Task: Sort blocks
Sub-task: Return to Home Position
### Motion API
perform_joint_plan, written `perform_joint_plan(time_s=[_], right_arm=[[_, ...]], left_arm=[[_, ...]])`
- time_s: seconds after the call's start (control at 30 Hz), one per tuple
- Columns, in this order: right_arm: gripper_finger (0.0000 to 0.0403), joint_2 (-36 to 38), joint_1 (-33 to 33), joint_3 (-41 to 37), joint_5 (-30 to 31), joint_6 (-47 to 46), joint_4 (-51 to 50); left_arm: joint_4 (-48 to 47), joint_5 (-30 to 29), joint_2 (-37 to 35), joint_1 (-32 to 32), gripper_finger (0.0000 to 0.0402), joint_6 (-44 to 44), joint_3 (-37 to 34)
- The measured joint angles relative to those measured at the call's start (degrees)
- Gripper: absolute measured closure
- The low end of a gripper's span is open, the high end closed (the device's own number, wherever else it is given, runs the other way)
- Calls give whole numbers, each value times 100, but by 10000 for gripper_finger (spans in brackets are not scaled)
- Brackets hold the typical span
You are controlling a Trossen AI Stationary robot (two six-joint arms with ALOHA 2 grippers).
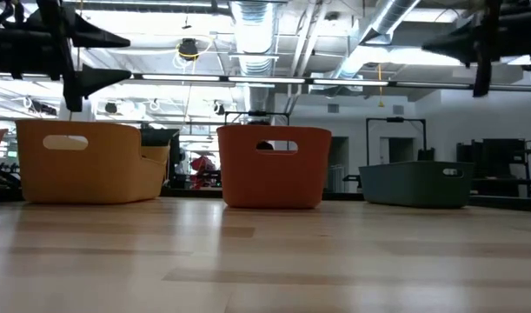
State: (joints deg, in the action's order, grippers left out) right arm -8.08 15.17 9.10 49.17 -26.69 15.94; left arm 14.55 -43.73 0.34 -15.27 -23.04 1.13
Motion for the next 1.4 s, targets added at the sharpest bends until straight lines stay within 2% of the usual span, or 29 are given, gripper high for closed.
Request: perform_joint_plan(time_s=[0.13, 0.27, 0.37, 0.53, 0.73, 0.83, 0.97, 1.07, 1.23, 1.4], right_arm=[[397, 171, -704, 0, -832, 902, 917], [400, 409, -1417, 0, -1606, 1050, 1012], [401, 641, -1860, 0, -1926, 1026, 677], [402, 794, -2514, 134, -1962, 1066, 213], [402, 795, -3171, 724, -2774, 811, -1456], [403, 798, -3258, 784, -3194, 690, -2159], [403, 783, -3176, 601, -3410, 137, -2801], [403, 781, -3039, 321, -3425, -99, -2587], [402, 781, -2941, -179, -3421, -514, -1674], [399, 781, -2945, -480, -3412, -833, -1364]], left_arm=[[30, 152, 0, -1, 141, -37, 0], [143, 155, 0, 0, 141, -15, 0], [383, 156, 0, 0, 141, 178, -2], [696, 196, -2, 0, 141, 382, 0], [705, 300, -2, 0, 141, 351, 0], [703, 300, -2, 0, 141, 352, 0], [711, 298, -2, 0, 141, 485, -1], [761, 296, -2, -1, 141, 616, 0], [996, 247, -2, -2, 141, 946, 0], [902, -494, -2, 0, 141, 1020, 0]])
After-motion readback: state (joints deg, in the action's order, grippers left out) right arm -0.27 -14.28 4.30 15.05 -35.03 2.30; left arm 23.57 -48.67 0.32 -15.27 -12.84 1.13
